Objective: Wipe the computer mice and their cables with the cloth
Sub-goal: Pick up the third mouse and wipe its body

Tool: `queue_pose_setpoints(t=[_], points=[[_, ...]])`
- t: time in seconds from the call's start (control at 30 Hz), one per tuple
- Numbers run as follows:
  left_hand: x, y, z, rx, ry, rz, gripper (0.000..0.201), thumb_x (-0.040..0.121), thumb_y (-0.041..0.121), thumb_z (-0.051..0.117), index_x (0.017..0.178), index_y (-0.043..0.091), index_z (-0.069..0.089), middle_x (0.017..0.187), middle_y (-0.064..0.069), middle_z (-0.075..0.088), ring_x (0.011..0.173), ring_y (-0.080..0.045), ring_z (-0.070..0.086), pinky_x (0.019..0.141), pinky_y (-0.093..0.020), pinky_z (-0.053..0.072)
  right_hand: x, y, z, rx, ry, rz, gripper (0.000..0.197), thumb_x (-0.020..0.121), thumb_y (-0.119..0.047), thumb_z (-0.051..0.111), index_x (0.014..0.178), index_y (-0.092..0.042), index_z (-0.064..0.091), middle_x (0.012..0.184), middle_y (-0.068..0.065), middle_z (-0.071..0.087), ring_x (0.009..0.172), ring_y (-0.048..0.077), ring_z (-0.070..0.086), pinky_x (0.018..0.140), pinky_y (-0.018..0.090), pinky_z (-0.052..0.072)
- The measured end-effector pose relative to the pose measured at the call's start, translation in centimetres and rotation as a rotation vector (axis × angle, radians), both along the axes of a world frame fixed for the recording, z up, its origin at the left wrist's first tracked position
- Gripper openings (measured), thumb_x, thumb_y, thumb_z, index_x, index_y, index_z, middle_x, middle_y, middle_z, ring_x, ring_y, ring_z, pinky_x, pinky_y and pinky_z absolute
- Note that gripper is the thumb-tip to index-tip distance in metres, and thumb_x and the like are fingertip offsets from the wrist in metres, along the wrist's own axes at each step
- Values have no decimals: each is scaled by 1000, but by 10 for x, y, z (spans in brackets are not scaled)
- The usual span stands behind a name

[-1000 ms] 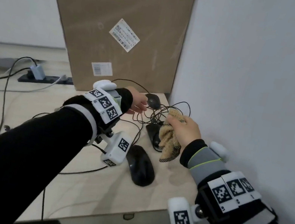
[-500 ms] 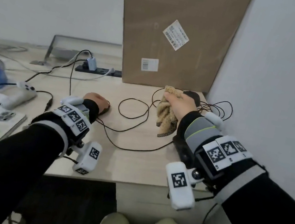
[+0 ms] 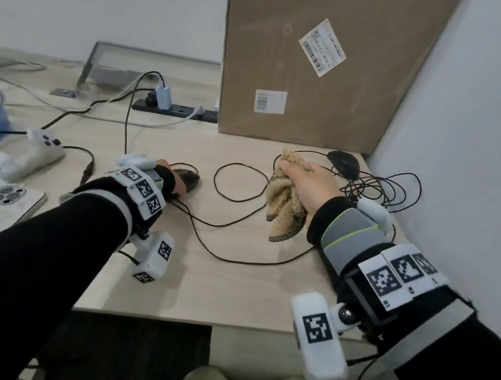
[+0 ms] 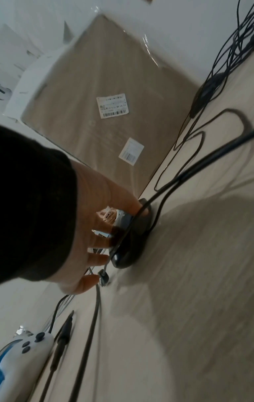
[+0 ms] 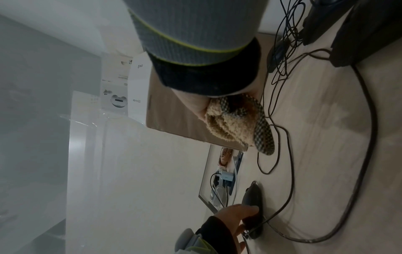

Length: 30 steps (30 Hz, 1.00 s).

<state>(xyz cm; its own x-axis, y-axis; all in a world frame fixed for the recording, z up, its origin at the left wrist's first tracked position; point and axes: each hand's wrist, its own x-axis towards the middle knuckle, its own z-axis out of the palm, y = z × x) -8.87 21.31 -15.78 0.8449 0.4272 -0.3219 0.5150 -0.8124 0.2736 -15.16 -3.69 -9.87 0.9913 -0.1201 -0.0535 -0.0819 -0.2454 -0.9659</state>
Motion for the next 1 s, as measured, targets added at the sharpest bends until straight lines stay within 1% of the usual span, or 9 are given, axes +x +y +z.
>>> queue_pose_setpoints(t=[0.1,0.23,0.4,0.53,0.6,0.7,0.8,0.9,1.0], points=[[0,-6,3,49,52,-1,69,54,48,79,104,6,59,105,-11,64,99,-28,62,95,-38,50,4,-2,-3,27,11,-2,29,78,-38,65,93,-13,66,97,10,68,95,31,64,88,43,53],[-10,-10,13,-50,-53,93,69,57,54,77,101,4,58,95,-12,62,91,-30,61,87,-36,51,5,-2,-3,5,14,-8,45,74,-45,64,102,-10,66,107,11,67,98,30,63,92,44,50],[-29,-34,40,-493,-397,111,38,77,28,74,104,6,61,84,-8,59,67,-19,52,54,-21,38,-6,-10,-1,64,-15,-44,19,80,-38,64,77,-19,62,90,7,67,93,31,65,89,45,52],[-50,-66,61,-896,-455,71,53,74,21,77,120,5,56,115,-16,61,102,-28,61,80,-35,55,-26,-20,-1,132,-42,-81,34,66,-45,68,83,-16,65,89,12,70,86,36,66,83,53,53],[-63,-85,66,-1119,-435,67,50,76,13,75,120,4,53,120,-19,58,110,-32,59,75,-35,54,-38,-25,2,232,-68,-64,32,70,-37,69,88,-11,63,74,12,69,68,35,63,70,58,55],[-86,-116,64,-1313,-380,25,38,81,8,70,114,3,53,108,-16,58,93,-26,62,62,-29,52,-50,-36,7,306,-152,-70,5,84,-14,62,85,-9,60,56,7,60,56,30,55,51,49,52],[-108,-143,52,-1432,-303,-7,24,86,11,64,107,5,55,96,-10,58,84,-21,61,61,-27,52,-60,-47,6,270,-244,-89,18,78,-9,55,90,-16,65,63,4,59,52,26,56,50,41,52],[-122,-161,40,-1547,-233,-19,27,88,13,61,113,6,54,102,-10,57,83,-19,61,59,-22,55,-67,-55,2,71,-313,-126,23,77,-8,50,85,-25,63,77,-1,64,66,19,63,65,33,52],[-136,-176,34,-1636,-167,-20,19,90,13,58,108,8,55,101,-9,57,82,-17,59,58,-18,55,-73,-65,-2,-19,-392,-214,25,80,-12,57,103,-20,55,92,-5,63,83,16,60,77,19,49]])
